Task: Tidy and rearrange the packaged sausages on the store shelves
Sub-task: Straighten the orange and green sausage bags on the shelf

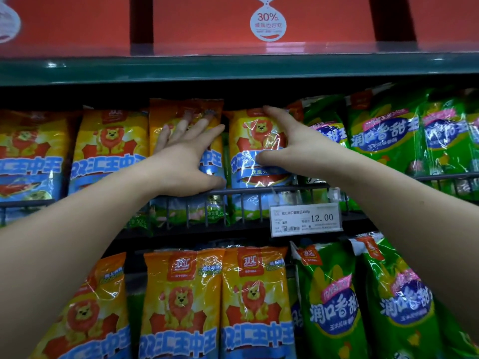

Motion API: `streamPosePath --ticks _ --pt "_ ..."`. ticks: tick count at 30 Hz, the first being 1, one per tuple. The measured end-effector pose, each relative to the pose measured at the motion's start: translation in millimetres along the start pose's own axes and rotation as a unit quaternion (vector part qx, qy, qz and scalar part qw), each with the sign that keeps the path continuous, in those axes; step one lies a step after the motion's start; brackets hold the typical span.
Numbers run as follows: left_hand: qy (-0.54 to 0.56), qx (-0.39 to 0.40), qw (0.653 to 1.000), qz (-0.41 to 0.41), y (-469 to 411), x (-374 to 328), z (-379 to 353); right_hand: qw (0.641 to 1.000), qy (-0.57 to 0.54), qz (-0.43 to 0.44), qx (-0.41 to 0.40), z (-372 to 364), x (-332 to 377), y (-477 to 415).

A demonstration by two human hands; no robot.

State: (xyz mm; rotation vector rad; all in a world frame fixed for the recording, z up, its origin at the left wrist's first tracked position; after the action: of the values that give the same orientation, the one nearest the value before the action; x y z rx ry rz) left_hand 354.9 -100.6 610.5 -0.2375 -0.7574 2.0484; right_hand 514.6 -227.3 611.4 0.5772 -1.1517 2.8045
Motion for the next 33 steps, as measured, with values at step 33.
streamPosePath --ticks 33 --pt "-0.06 0.013 0.995 -0.084 -25.1 -41.8 4.1 0.948 0.046 0.102 -0.298 36.5 -5.8 16.1"
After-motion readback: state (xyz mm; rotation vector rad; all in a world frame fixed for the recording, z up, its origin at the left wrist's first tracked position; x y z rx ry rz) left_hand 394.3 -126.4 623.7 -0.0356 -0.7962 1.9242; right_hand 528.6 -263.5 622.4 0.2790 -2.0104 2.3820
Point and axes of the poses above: each hand's wrist, its own y-axis away from the middle knuckle, its own z-axis out of the back of the hand, x = y × z, the point moved 4 cm from there along -y, towards the middle knuckle, and after that the axes turned 9 degrees about x, right-handed, at the moved point
